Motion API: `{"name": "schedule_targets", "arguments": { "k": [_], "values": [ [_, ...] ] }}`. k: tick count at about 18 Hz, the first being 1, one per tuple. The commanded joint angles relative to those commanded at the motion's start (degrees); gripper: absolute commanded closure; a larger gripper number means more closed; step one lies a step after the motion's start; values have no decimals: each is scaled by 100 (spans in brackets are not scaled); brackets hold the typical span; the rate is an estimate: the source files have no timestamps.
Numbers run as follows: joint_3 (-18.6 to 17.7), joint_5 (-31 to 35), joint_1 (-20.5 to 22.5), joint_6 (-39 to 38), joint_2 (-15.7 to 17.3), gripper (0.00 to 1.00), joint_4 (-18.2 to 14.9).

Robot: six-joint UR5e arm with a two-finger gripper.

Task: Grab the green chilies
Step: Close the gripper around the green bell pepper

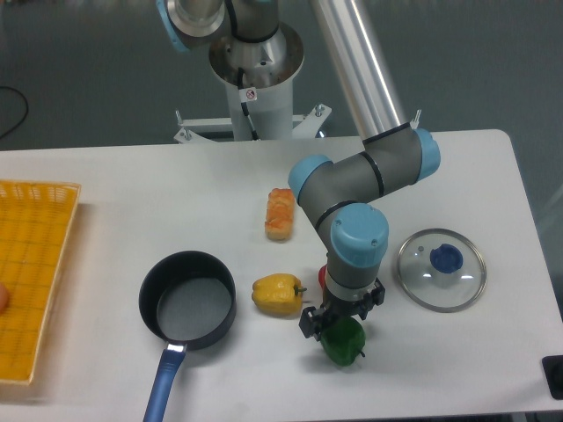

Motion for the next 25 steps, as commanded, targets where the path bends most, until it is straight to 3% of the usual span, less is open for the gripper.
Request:
{"name": "schedule_targets", "arguments": {
  "k": [10,19,25],
  "values": [
    [53,9,0,0,-115,1,114],
    [79,26,-88,0,-115,40,246],
    [44,26,-105,17,-44,40,246]
  ]
}}
